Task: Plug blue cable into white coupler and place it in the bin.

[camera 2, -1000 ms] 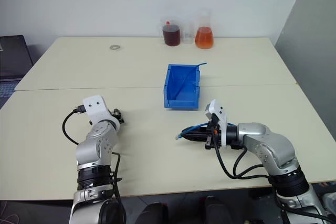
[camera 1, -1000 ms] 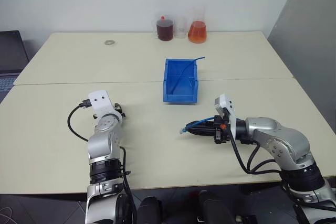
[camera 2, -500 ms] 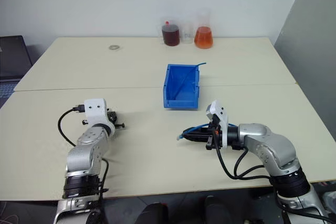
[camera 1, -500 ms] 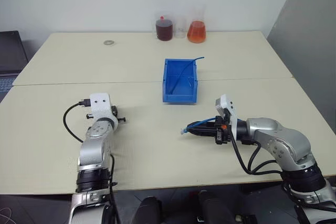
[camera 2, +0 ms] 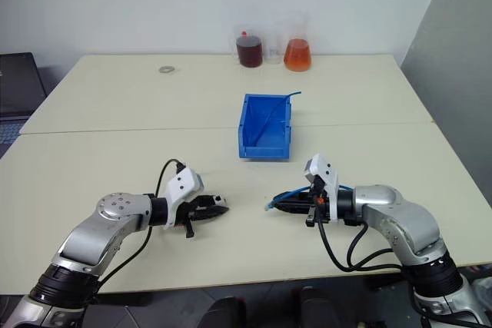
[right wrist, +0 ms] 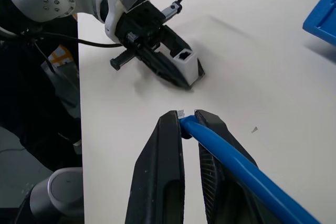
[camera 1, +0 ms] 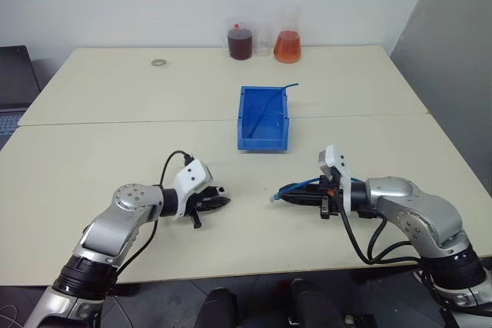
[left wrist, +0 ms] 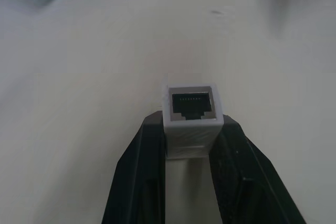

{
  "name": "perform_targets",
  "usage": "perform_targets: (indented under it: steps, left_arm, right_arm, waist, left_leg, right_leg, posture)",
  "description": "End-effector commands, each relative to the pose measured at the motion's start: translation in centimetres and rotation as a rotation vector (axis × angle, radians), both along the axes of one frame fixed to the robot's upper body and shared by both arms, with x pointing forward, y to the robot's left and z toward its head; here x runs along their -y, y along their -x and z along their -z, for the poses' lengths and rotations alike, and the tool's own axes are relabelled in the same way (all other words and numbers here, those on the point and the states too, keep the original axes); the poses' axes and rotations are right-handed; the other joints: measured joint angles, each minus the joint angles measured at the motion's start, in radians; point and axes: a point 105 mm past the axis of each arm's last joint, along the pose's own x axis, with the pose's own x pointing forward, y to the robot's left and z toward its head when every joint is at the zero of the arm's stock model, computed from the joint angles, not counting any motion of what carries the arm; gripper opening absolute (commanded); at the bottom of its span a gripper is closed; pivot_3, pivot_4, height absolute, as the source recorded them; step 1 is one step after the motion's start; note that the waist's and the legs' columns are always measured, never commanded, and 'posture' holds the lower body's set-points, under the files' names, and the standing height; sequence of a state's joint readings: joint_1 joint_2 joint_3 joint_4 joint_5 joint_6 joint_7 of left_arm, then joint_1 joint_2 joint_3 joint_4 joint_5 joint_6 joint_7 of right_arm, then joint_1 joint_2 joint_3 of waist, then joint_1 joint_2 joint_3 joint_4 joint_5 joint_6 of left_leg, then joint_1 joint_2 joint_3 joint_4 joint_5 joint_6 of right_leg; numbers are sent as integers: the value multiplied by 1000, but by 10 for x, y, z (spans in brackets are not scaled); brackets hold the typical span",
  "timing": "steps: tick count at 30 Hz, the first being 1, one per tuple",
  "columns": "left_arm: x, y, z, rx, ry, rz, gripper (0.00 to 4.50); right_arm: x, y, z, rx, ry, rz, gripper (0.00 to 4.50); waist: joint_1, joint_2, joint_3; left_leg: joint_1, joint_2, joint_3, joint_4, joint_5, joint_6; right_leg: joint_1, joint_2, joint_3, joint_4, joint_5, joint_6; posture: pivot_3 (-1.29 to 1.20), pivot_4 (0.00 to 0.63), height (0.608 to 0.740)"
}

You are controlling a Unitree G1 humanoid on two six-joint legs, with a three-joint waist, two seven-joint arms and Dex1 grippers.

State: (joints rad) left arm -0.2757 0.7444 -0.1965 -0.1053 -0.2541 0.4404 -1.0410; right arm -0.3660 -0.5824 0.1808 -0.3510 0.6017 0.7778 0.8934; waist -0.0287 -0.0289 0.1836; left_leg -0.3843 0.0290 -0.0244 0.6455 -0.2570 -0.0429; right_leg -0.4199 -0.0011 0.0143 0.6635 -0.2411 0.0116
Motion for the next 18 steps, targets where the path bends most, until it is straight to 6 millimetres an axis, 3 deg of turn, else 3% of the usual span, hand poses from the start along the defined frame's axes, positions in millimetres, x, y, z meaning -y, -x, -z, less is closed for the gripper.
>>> perform_targets:
  steps: [1, 8, 18]
  left_arm:
    - [11, 11, 1, 25, -67, 207, 805]
    - [18, 21, 19, 0, -112, 332, 805]
    - [13, 28, 36, -61, -164, 387, 805]
  right_arm:
    - [-3, 6, -9, 72, 13, -28, 113]
    - [-5, 8, -10, 93, 28, -32, 113]
    - [-15, 8, -5, 143, 82, -84, 113]
  waist:
    - [0, 0, 0]
    - [0, 0, 0]
    - [0, 1, -1]
  left_leg:
    - [0, 0, 0, 0, 0, 0]
    - [0, 0, 1, 0, 0, 0]
    - [1, 0, 1, 0, 0, 0]
  right_leg:
    - [0, 0, 0, 0, 0, 0]
    - [0, 0, 0, 0, 0, 0]
    - [1, 0, 0, 0, 0, 0]
  posture:
    - [0, 150, 740]
    - [0, 150, 740]
    - [0, 150, 740]
